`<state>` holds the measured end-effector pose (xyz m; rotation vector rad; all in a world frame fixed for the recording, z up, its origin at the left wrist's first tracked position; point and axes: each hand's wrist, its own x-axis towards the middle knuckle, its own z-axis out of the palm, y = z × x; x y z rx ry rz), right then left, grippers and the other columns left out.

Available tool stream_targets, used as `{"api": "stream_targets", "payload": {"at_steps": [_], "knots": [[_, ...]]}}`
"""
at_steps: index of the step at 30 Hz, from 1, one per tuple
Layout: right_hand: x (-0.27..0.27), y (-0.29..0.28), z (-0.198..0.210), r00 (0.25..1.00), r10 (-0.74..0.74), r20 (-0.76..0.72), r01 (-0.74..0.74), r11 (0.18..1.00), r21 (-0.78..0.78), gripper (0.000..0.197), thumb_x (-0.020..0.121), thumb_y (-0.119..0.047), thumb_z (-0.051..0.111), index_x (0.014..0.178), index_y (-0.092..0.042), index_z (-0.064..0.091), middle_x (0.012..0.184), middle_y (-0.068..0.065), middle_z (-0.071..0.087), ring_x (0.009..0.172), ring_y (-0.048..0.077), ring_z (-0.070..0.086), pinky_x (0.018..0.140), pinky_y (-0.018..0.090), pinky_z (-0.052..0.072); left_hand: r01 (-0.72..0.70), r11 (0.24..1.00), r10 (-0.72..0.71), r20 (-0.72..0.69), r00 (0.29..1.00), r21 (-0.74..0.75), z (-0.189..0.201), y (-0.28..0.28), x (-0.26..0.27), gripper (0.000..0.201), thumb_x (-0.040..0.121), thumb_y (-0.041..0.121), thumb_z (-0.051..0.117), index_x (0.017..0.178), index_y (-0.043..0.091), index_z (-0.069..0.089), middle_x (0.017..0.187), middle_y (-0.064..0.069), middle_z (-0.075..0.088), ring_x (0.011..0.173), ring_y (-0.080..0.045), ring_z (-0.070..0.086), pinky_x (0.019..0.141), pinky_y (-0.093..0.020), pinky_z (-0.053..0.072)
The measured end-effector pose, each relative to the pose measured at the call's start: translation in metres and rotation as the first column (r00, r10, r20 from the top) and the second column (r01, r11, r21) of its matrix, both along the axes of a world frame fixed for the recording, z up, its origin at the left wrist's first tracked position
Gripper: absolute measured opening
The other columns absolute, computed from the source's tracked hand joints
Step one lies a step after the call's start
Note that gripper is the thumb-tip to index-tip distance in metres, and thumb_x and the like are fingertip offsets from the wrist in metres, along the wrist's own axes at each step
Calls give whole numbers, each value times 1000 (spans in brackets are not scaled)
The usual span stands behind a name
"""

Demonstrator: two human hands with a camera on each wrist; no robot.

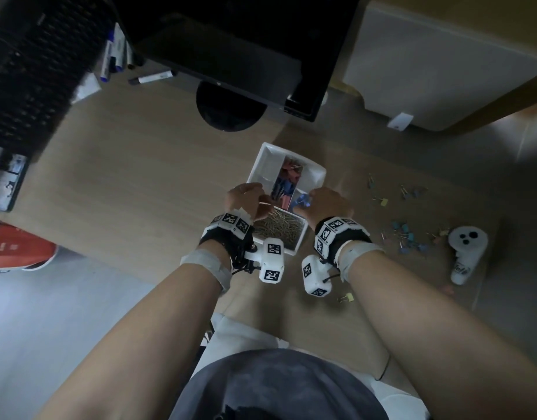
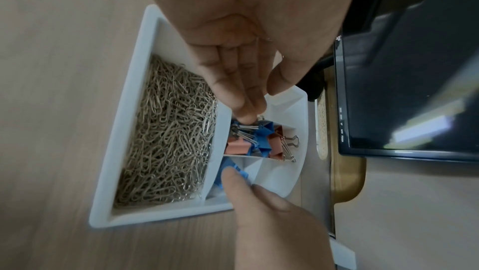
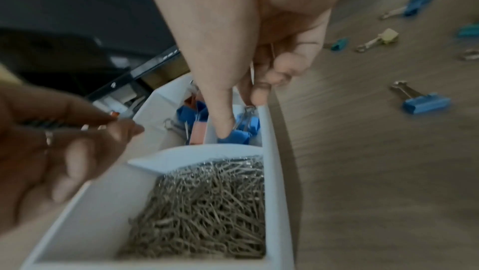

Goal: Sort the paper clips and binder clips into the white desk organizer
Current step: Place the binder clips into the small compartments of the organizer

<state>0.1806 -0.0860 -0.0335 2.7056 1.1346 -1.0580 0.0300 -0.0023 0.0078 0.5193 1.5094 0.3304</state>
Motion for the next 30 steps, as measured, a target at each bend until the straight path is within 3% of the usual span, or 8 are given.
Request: {"api": "stream_targets", "payload": {"at_steps": [4, 8, 13, 16, 20, 24, 28, 30], "knots": [[-15, 8, -5, 990, 83, 111, -77, 996, -54, 32, 91, -50, 55, 111, -26, 60, 97, -1, 69, 86, 23, 67, 66, 30, 46, 60, 994, -61, 19, 998, 90, -6, 8, -12, 13, 93, 4, 56, 103, 3, 64, 74, -16, 65, 52, -25, 62, 44, -26, 50], [-22, 8, 1, 972, 13, 233, -18, 1000, 19, 55, 91, -49, 58, 131, -14, 44, 88, 2, 69, 78, 26, 69, 61, 31, 50, 116, 954, -68, -180, 981, 277, -14, 22, -24, 20, 87, 7, 61, 104, 14, 69, 74, -6, 69, 49, -18, 61, 45, -22, 47], [-28, 3, 7, 965, 37, 260, -38, 999, -1, 32, 92, -48, 61, 92, -18, 71, 83, 2, 71, 80, 26, 69, 63, 28, 46, 401, 875, -287, -379, 880, 269, -27, 29, -32, 30, 81, 19, 68, 110, 28, 66, 90, 3, 68, 72, -14, 64, 64, -22, 51], [-32, 0, 5, 963, 34, 266, -35, 999, 0, 30, 94, -44, 59, 89, -18, 72, 81, 3, 70, 78, 27, 68, 64, 29, 49, 498, 835, -386, -394, 834, 236, -38, 30, -33, 32, 80, 22, 72, 111, 26, 70, 97, 1, 67, 78, -15, 64, 71, -24, 52], [-34, -6, -1, 958, -4, 287, -13, 998, 60, 33, 92, -47, 60, 91, -15, 66, 77, 5, 68, 73, 26, 68, 61, 28, 45, 553, 794, -436, -398, 807, 251, -47, 31, -39, 23, 81, 24, 72, 105, 21, 72, 77, 6, 70, 69, -9, 63, 69, -21, 52], [-35, -6, -5, 956, -28, 292, 8, 998, 69, 34, 94, -46, 57, 89, -16, 71, 71, 3, 66, 69, 25, 67, 60, 28, 47, 569, 780, -448, -402, 799, 262, -50, 29, -40, 16, 79, 25, 74, 94, 27, 70, 79, 1, 71, 78, -18, 68, 81, -32, 57], [-36, 2, -7, 971, -24, 238, 14, 999, 44, 26, 95, -38, 58, 92, -16, 72, 80, 7, 70, 80, 29, 69, 63, 31, 47, 572, 785, -458, -400, 794, 238, -52, 28, -42, 14, 78, 28, 75, 91, 29, 69, 71, 7, 69, 71, -22, 67, 80, -40, 59], [-33, 2, -8, 967, -28, 253, 15, 998, 54, 25, 93, -39, 62, 90, -15, 69, 72, 5, 62, 77, 28, 68, 62, 30, 45, 566, 794, -462, -385, 799, 221, -55, 29, -44, 13, 75, 32, 76, 84, 33, 68, 73, 4, 72, 69, -24, 67, 79, -45, 59]]}}
